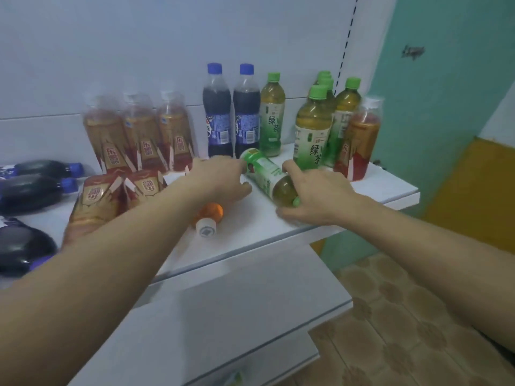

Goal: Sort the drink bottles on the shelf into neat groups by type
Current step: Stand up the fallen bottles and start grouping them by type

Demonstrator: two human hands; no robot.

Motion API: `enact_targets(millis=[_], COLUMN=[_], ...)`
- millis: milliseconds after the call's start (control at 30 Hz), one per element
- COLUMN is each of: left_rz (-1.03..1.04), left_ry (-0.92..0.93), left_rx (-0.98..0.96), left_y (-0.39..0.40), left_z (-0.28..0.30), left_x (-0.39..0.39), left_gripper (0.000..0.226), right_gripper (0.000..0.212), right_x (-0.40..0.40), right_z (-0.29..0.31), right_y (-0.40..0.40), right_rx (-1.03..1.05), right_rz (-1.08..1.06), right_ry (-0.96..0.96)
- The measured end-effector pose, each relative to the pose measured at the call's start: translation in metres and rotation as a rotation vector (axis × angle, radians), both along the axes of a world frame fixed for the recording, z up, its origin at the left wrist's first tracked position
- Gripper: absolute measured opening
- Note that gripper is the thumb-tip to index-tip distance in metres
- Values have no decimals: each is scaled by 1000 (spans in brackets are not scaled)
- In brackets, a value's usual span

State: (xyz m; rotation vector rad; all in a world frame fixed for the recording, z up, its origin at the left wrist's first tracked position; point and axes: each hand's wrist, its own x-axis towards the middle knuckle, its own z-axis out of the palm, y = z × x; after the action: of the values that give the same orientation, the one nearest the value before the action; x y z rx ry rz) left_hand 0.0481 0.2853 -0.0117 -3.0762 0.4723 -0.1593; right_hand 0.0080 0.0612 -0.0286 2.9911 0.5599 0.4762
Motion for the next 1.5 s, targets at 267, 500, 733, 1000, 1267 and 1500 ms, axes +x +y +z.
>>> enact_targets(millis=[267,500,733,1000,1267,1500], left_rz=[68,119,138,69,53,187], left_ry=[-35,-48,-75,-2,-205,-179], left_rx=[-138,-180,-244,-593,-304,-381], left_y=[9,8,9,15,102,161], left_z=[-6,-6,-7,7,28,-5], left_x=[-10,-14,-15,-24,-71,-108], left_gripper=[22,18,19,23,15,26], right_gripper=[49,32,36,62,57,50], right_x=[-13,14,53,45,1,-14], right_z=[21,116,147,121,30,-8], right_y=[-18,15,55,41,73,118], right_rx=[483,374,126,306,304,42], right_rz=[37,159,41,114,469,711], right_ry=[83,-81,70,-15,55,-36])
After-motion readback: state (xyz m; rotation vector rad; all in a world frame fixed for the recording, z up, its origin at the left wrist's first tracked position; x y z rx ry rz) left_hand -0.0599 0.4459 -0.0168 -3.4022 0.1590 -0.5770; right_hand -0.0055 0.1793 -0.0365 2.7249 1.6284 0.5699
